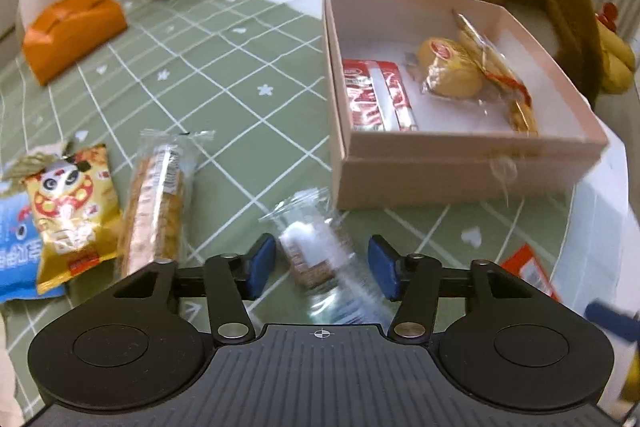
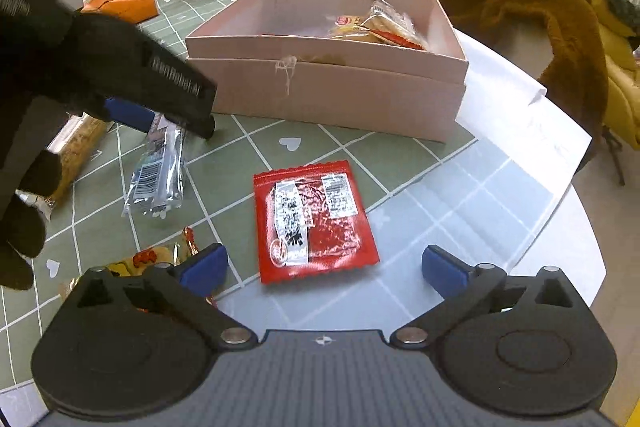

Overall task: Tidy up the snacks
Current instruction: 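Grasp the small clear-wrapped biscuit with the left gripper, then grasp the red packet with the right gripper while the left gripper holds the biscuit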

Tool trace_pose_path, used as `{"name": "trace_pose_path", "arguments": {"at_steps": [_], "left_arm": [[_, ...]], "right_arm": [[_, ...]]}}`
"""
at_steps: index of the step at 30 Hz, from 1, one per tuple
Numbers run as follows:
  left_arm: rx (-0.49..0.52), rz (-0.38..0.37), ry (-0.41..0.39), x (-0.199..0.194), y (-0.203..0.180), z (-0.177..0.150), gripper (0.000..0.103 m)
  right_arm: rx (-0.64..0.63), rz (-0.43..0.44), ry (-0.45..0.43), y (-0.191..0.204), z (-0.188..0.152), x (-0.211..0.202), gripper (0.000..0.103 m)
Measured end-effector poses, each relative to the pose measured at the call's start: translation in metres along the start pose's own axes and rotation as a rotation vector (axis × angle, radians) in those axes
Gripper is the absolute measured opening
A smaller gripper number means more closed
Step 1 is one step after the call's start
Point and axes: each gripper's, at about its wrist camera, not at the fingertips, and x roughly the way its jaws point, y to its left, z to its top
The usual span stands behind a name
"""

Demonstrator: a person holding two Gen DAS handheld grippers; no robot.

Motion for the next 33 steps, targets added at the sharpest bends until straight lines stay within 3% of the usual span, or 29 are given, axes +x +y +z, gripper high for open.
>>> {"name": "trace_pose_path", "arguments": {"at_steps": [2, 8, 14, 20, 29, 33], "left_arm": [[-0.015, -0.027, -0.023, -0.006, 0.010, -0.010, 0.044], [-0.073, -0.131, -0.012, -0.031, 0.040, -0.040, 0.043], [-0.030, -0.141, 0.010, -0.048, 0.035, -0.062, 0.043], [-0.055, -0.148, 0.026, -0.048, 0.035, -0.062, 0.044], [-0.057, -0.148, 0.025, -0.048, 0.034, -0.062, 0.043], [-0.078, -0.156, 0.022, -0.048, 0.036, -0.062, 0.043]], "right_arm": [[0.002, 0.000, -0.002, 0.000, -0.001, -0.001, 0.103], [0.019, -0.015, 0.000, 0.001, -0.003, -0.001, 0.103], [-0.032, 0.023, -0.043, -0.004, -0.010, -0.003, 0.103], [-0.035, 0.047, 0.004, -0.012, 0.002, 0.000, 0.103], [-0.066, 0.099, 0.007, -0.003, 0.017, 0.005, 0.086], [-0.075, 0.095, 0.047, 0.000, 0.024, 0.007, 0.085]]}}
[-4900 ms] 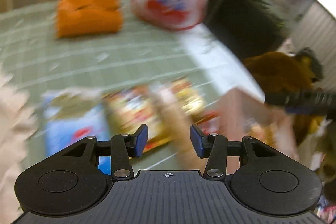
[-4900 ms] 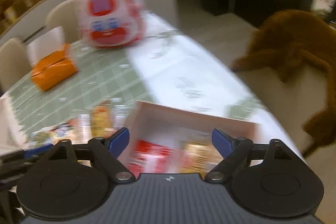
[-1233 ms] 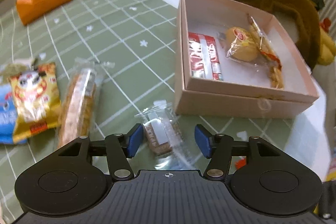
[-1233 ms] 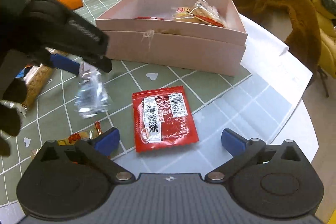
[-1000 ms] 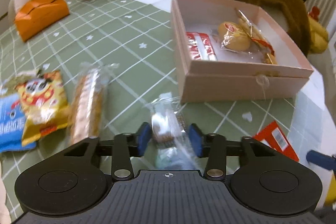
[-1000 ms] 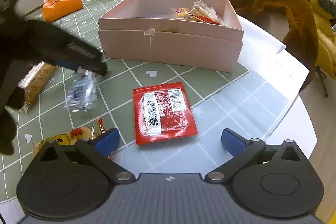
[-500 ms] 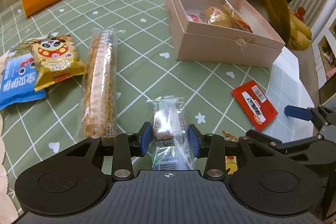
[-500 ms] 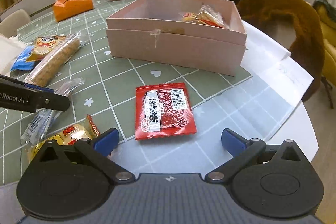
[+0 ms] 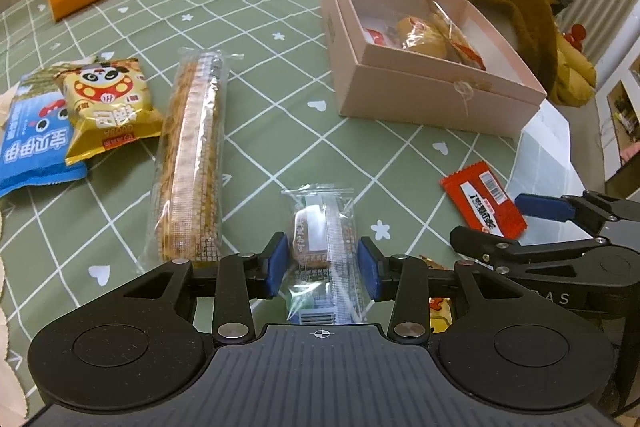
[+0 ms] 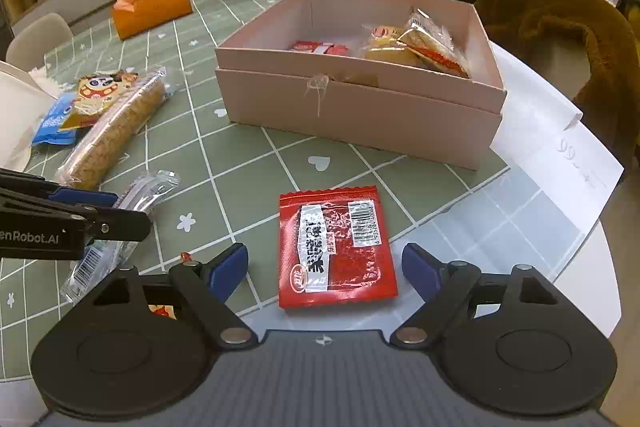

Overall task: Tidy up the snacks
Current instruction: 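Grasp the red packet with the right gripper while the left gripper holds the biscuit, then carry the red packet and biscuit to the pink box and drop both in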

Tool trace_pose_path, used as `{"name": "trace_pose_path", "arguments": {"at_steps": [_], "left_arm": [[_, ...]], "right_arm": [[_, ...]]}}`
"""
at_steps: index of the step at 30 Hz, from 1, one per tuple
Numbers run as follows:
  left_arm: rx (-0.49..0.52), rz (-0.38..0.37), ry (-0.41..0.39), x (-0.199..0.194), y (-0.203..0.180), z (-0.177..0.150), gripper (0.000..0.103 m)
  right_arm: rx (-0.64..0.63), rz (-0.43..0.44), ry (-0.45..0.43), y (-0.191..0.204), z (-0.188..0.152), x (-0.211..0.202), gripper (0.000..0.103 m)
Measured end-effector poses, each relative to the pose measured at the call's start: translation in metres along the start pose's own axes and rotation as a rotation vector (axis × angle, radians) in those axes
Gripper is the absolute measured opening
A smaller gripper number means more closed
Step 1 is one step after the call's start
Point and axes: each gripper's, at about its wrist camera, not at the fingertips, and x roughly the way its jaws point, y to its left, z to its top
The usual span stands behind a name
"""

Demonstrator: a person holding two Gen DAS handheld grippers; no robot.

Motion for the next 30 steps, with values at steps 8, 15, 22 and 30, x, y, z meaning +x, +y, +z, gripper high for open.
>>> {"name": "trace_pose_path", "arguments": {"at_steps": [8, 15, 22, 30], "left_arm": [[-0.007, -0.003, -0.016, -0.001, 0.000, -0.003, 0.043], [-0.004, 0.001, -0.019, -0.002, 0.001, -0.003, 0.043], [0.009, 0.022, -0.021, -0.001, -0.004, -0.004, 0.043], [-0.016, -0.027, -0.017, -0.004, -0.003, -0.005, 0.039]], "right_arm": [[-0.025, -0.025, 0.049, 0.010, -0.001, 0.006, 0.103], [-0.018, -0.020, 0.038, 0.007, 0.000, 0.005, 0.101], [-0.025, -0.015, 0.037, 0.006, 0.006, -0.006, 0.061], [0.037, 0.048, 0.052, -0.005, 0.004, -0.022, 0.060]]}}
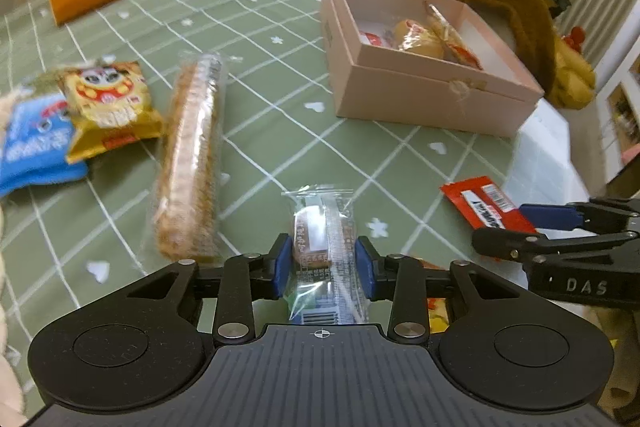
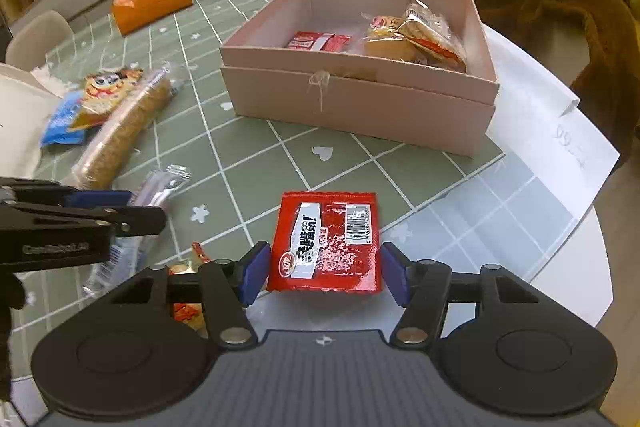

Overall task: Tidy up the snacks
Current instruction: 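Carry the red packet and biscuit to the pink box and drop both in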

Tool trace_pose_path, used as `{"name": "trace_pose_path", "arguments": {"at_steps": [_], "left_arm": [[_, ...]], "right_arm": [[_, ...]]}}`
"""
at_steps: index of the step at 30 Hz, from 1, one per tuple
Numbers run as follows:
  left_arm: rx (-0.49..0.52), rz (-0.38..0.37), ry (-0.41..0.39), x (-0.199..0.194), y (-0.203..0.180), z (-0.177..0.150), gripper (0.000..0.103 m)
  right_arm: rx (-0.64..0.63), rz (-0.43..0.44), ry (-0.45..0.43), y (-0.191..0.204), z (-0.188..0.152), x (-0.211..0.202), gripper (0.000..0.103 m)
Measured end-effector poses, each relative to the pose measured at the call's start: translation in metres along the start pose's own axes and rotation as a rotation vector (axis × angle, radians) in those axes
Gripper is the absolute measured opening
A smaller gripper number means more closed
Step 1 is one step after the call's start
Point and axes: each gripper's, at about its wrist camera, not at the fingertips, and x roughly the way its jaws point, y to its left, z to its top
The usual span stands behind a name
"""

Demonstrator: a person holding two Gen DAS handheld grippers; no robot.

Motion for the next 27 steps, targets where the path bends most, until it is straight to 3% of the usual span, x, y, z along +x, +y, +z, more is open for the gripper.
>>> {"name": "trace_pose_path", "arguments": {"at_steps": [3, 6, 10, 13, 16, 18, 20, 24, 27], "left_arm": [[-0.010, -0.075, -0.067, -0.017, -0.002, 0.006, 0.039], [-0.001, -0.153, -0.175, -0.048, -0.010, 0.033, 0.039], [0.121, -0.189, -0.366, -0.094, -0.032, 0.104, 0.039], [0.172, -0.186, -0.437, -0.096, -0.047, 0.161, 0.039], [0.130, -0.255, -0.353, -0.053, -0.049, 0.203, 0.039], [0.071, -0.284, -0.302, -0.014, -0.044, 0.215, 0.039], [0.041, -0.276, -0.258, 0.021, -0.041, 0.217, 0.040], [-0.006, -0.300, -0.059, 0.094, -0.034, 0.219, 0.041], [-0.041, -0.291, -0.057, 0.096, -0.023, 0.214, 0.041]], "right_arm": [[0.061, 0.056, -0.025, -0.013, 0.012, -0.018, 0.059], [0.057, 0.067, -0.116, -0.020, 0.037, -0.051, 0.059], [-0.019, 0.020, -0.264, -0.024, 0.091, -0.097, 0.059], [-0.040, -0.028, -0.325, -0.034, 0.136, -0.109, 0.059], [-0.028, -0.094, -0.330, -0.045, 0.167, -0.093, 0.059], [0.005, -0.125, -0.288, -0.052, 0.179, -0.070, 0.059], [0.025, -0.131, -0.233, -0.056, 0.184, -0.046, 0.059], [0.030, -0.145, -0.112, -0.057, 0.185, 0.013, 0.060], [0.081, -0.133, -0.015, -0.061, 0.183, 0.043, 0.062]]}}
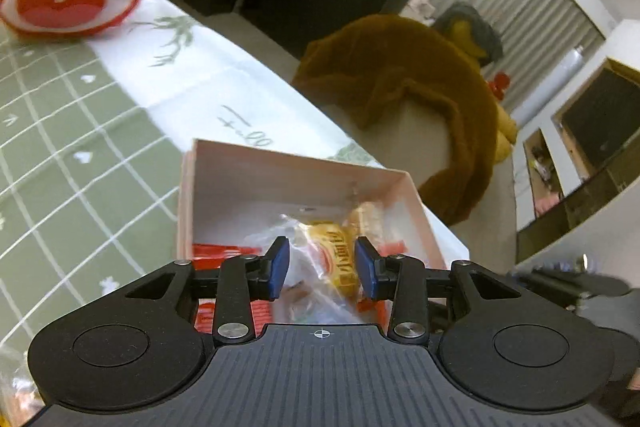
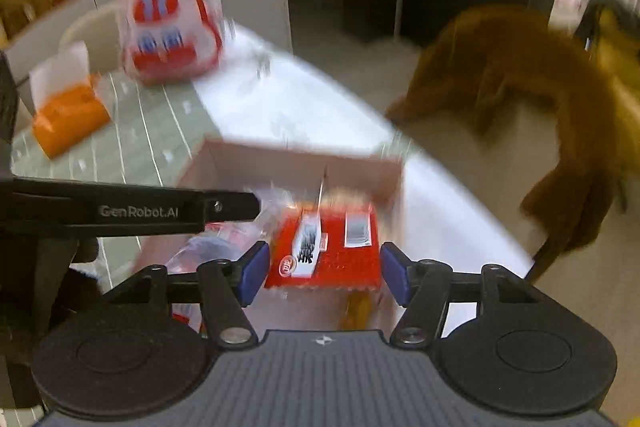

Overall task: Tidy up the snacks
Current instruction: 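Carry the red packet and biscuit to the pink box and drop both in, then grasp the long wrapped breadstick with the left gripper while the right gripper moves to the rice cracker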

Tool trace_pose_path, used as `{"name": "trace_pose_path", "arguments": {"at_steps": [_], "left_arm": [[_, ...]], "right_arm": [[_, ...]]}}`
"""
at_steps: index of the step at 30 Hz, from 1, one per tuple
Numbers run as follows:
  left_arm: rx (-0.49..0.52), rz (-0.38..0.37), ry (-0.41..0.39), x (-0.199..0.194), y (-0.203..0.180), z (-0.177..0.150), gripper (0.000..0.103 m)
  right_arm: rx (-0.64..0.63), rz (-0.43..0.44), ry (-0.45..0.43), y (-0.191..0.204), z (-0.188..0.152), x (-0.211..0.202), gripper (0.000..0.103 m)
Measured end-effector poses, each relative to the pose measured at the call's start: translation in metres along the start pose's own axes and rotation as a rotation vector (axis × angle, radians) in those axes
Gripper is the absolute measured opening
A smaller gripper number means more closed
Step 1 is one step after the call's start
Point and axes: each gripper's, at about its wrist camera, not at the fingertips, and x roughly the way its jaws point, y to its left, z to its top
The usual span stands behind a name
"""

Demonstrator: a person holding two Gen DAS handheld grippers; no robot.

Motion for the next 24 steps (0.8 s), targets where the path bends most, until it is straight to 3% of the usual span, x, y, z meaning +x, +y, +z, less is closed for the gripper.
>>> {"name": "trace_pose_path", "arguments": {"at_steps": [1, 4, 9, 14, 16, 20, 24], "left_arm": [[-0.009, 0.002, -0.010, -0.009, 0.003, 0.000, 0.041], [-0.034, 0.042, -0.058, -0.046, 0.010, -0.003, 0.041], [-0.053, 0.230, -0.133, -0.113, 0.039, -0.044, 0.041], [-0.175, 0.368, -0.174, -0.158, 0.077, -0.094, 0.041], [-0.208, 0.383, -0.159, -0.163, 0.083, -0.106, 0.041], [-0.193, 0.398, -0.108, -0.153, 0.081, -0.126, 0.041], [-0.173, 0.373, -0.070, -0.145, 0.076, -0.139, 0.041]], "right_arm": [[0.015, -0.002, 0.006, 0.000, -0.001, 0.002, 0.063], [0.018, -0.008, -0.049, -0.001, -0.012, -0.015, 0.083], [0.012, 0.010, -0.097, -0.003, -0.045, -0.052, 0.084], [-0.072, -0.024, -0.153, 0.014, -0.087, -0.074, 0.089], [-0.095, -0.028, -0.128, 0.023, -0.101, -0.075, 0.089], [-0.076, 0.112, 0.003, 0.043, -0.126, -0.064, 0.089], [-0.110, 0.177, 0.055, 0.068, -0.147, -0.058, 0.089]]}}
